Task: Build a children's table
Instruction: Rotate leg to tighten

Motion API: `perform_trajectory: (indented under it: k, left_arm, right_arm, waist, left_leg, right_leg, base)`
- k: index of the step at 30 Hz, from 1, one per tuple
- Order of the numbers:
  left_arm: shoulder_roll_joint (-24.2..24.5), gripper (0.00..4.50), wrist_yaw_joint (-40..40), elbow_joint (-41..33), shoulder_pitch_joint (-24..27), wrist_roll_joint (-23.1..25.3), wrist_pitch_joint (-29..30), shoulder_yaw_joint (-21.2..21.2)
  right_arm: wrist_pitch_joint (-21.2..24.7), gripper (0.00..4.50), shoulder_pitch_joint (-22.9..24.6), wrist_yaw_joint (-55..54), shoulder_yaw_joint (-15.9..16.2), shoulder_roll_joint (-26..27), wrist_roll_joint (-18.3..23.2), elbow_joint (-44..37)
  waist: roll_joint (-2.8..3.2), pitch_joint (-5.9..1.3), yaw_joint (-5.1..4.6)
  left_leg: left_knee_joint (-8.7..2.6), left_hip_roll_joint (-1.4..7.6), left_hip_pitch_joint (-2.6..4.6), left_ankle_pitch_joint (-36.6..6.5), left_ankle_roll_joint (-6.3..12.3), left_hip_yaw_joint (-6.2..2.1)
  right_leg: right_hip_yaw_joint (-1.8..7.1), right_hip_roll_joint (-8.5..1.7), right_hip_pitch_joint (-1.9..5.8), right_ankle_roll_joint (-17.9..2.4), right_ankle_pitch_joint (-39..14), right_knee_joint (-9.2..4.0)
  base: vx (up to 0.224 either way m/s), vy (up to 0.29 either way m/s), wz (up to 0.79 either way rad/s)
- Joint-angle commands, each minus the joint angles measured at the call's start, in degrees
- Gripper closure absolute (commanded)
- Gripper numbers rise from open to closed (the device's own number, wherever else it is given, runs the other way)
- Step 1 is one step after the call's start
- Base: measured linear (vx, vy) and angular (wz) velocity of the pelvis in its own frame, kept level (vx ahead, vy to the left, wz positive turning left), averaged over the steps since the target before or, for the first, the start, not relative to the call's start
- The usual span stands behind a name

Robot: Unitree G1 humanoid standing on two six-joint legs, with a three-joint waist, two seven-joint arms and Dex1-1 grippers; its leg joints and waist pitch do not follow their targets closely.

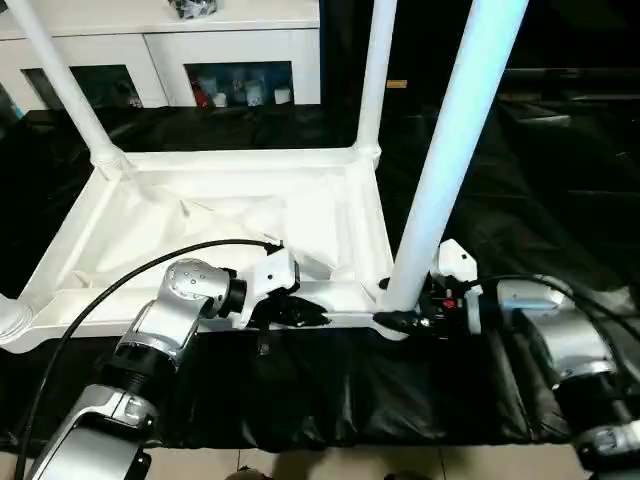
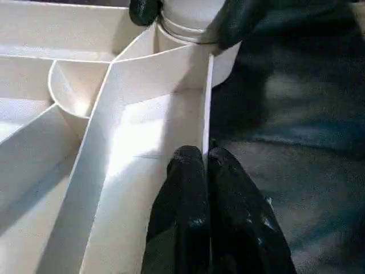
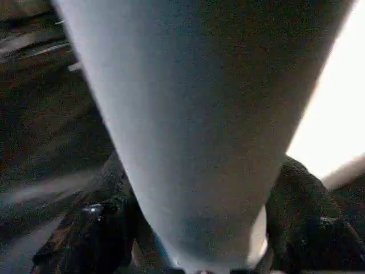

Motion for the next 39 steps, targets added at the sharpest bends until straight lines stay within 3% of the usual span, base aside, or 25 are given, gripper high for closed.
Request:
perform_trajectory:
  k: [1, 4, 7, 9, 11, 12, 15, 20, 26, 31, 34, 35, 39]
  left_arm:
    - [-4.6, 4.50, 6.7, 0.3, -1.4, 0.1, 0.5, -0.9]
    - [-7.2, 4.50, 11.3, 0.6, -1.4, 0.8, 1.5, -0.5]
    - [-12.5, 4.50, 17.4, -1.1, -0.7, 1.3, 4.0, -0.9]
    - [-14.7, 4.50, 19.3, -2.5, -0.2, 1.4, 5.0, -1.6]
    - [-15.8, 4.50, 19.9, -3.2, 0.1, 1.6, 5.3, -2.0]
    - [-16.1, 4.50, 20.0, -3.3, 0.2, 1.8, 5.1, -2.2]
    - [-16.0, 4.50, 19.4, -3.1, 0.2, 1.9, 4.6, -2.3]
    - [-12.4, 4.50, 16.7, -2.8, 0.0, 1.1, 4.5, -0.8]
    - [-9.0, 4.50, 13.5, -1.8, -0.2, 1.6, 3.5, -0.9]
    - [-4.2, 4.50, 11.1, -2.5, -0.4, 2.8, 3.1, -0.9]
    - [-3.3, 4.50, 10.4, -3.5, -0.2, 1.4, 3.8, 0.0]
    - [-3.0, 4.08, 9.7, -4.2, 0.0, 0.8, 4.4, 0.3]
    - [-0.7, 3.90, 7.2, -5.8, 0.7, 0.1, 6.8, 0.0]
  right_arm:
    - [0.7, 1.89, 0.9, -5.4, 4.1, 4.8, -2.3, 1.9]
    - [1.6, 1.90, 1.1, -14.2, 2.4, 9.0, -3.2, 2.7]
    - [3.2, 1.91, 1.5, -27.8, 0.6, 17.1, -4.3, 2.9]
    - [3.9, 1.91, 1.5, -33.5, 0.5, 20.4, -5.3, 2.7]
    - [2.6, 1.91, 1.6, -34.2, 1.8, 21.4, -6.4, 2.4]
    - [1.0, 1.91, 1.7, -34.0, 3.0, 21.3, -7.6, 2.4]
    - [0.2, 1.56, 1.8, -34.3, 3.0, 20.8, -8.0, 2.6]
    - [-0.7, 0.93, 0.8, -29.5, -0.4, 15.4, -5.8, 2.7]
    - [-2.8, 0.93, -1.0, -21.0, -0.4, 10.1, -5.3, 4.2]
    - [-5.3, 0.93, -2.1, -11.5, 1.0, 3.9, -4.9, 4.6]
    - [-5.8, 0.93, -2.5, -10.6, 1.0, 3.1, -4.8, 5.6]
    - [-5.9, 0.87, -2.6, -10.3, 1.0, 3.0, -4.8, 5.7]
    - [-7.1, 0.87, -3.0, -9.3, 1.2, 2.7, -4.7, 6.8]
  waist:
    - [-1.03, -2.28, -0.35]
    - [-0.97, -2.14, -1.04]
    - [-0.93, -2.12, -1.38]
    - [-0.70, -2.19, -1.37]
    - [-0.71, -2.31, -1.52]
    - [-0.35, -2.33, -1.48]
    - [-0.57, -2.56, -1.77]
    - [-0.47, -2.57, -1.97]
    - [-0.37, -2.63, -1.98]
    - [-0.31, -2.90, -1.90]
    - [-0.54, -2.82, -1.95]
    - [-0.72, -2.82, -1.88]
    - [-0.50, -2.79, -1.95]
  left_leg:
    - [-3.98, 0.51, -0.06, -11.6, 2.99, 0.53]
    - [-4.37, 0.47, 0.05, -14.2, 1.59, 0.32]
    - [-4.61, 0.29, -0.11, -14.4, 0.39, 0.18]
    - [-4.56, 0.31, 0.18, -15.2, 0.33, 0.24]
    - [-4.51, 0.29, -0.20, -14.1, 0.62, 0.23]
    - [-4.45, 0.24, -0.20, -14.1, 0.73, 0.25]
    - [-4.13, 0.09, -0.62, -10.9, 1.98, 0.23]
    - [-3.89, 0.16, -0.41, -10.6, 3.41, 0.36]
    - [-3.60, 0.22, -0.40, -9.9, 4.68, 0.46]
    - [-3.00, 0.27, -0.44, -6.0, 7.39, 0.47]
    - [-2.99, 0.29, -0.48, -6.6, 7.68, 0.53]
    - [-3.03, 0.35, -0.40, -6.9, 7.61, 0.59]
    - [-3.10, 0.45, -0.41, -7.3, 7.03, 0.52]
  right_leg:
    - [0.77, -1.39, 2.27, -14.4, -11.8, -4.19]
    - [0.91, -1.43, 2.04, -12.0, -17.5, -4.83]
    - [0.94, -1.38, 1.98, -10.7, -18.6, -4.97]
    - [1.07, -1.32, 1.65, -10.3, -18.7, -5.19]
    - [1.00, -1.14, 1.92, -10.5, -14.9, -4.92]
    - [0.99, -1.17, 1.89, -10.6, -14.2, -4.87]
    - [0.86, -1.04, 2.45, -11.9, -7.3, -4.32]
    - [0.79, -1.00, 2.57, -13.8, -4.2, -4.15]
    - [0.80, -1.14, 2.71, -15.5, -2.6, -3.93]
    - [0.56, -0.97, 2.95, -17.8, 5.3, -3.05]
    - [0.54, -1.16, 3.02, -18.4, 3.6, -3.09]
    - [0.57, -1.18, 2.97, -18.5, 2.1, -3.22]
    - [0.56, -1.18, 2.87, -18.4, 0.3, -3.15]
  base:
    - [0.000, 0.000, 0.00]
    - [0.000, 0.000, 0.00]
    - [0.000, 0.000, 0.00]
    - [0.000, 0.000, 0.00]
    - [0.000, 0.000, 0.00]
    - [0.000, 0.000, 0.00]
    - [0.000, 0.000, 0.00]
    - [0.000, 0.000, 0.00]
    - [0.000, 0.000, 0.00]
    - [0.000, 0.000, 0.00]
    - [0.000, 0.000, 0.00]
    - [0.000, 0.000, 0.00]
    - [0.000, 0.000, 0.00]
